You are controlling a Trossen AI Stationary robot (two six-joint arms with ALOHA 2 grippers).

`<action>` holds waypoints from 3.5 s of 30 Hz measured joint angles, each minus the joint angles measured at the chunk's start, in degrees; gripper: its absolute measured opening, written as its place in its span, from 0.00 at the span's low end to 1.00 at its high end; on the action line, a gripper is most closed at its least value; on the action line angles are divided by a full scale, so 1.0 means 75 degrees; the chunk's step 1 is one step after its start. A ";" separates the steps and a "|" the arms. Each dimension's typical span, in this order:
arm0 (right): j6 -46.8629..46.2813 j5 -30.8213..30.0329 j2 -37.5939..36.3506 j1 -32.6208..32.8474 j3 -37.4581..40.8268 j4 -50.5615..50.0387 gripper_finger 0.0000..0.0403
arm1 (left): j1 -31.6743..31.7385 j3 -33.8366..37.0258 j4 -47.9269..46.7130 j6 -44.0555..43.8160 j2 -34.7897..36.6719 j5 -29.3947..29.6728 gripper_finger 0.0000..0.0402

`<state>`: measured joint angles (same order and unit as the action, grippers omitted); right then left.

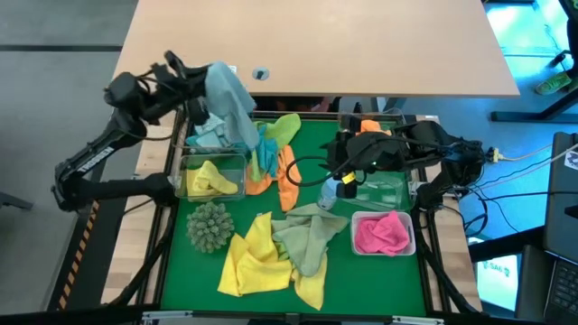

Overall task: Sort microfiber towel by color & place in baskets
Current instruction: Put the light blue microfiber towel into the gold wire basket

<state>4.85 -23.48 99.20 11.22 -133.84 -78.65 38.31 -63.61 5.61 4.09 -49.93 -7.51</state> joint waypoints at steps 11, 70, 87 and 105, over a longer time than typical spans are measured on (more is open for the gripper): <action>-0.0012 0.0084 0.0017 0.0000 0.0171 0.0015 0.47 | 0.1494 0.0000 -0.0889 0.0302 0.0247 0.0540 0.00; -0.1489 0.2957 0.0023 0.1623 0.6433 0.2722 0.47 | 0.1969 0.0000 -0.6835 -0.0081 -0.5293 0.0681 0.32; -0.1609 0.3022 0.0026 0.1719 0.7061 0.3689 0.40 | 0.1969 0.0000 -0.6942 -0.0092 -0.5287 0.0461 0.32; -0.1621 0.3065 -0.0123 0.1702 0.6824 0.3551 0.01 | 0.1969 0.0000 -0.7175 -0.0074 -0.4042 0.0461 0.32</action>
<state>-7.31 -0.49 98.27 23.99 -82.66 -52.02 53.08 -63.61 -48.20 3.53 -80.24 -4.05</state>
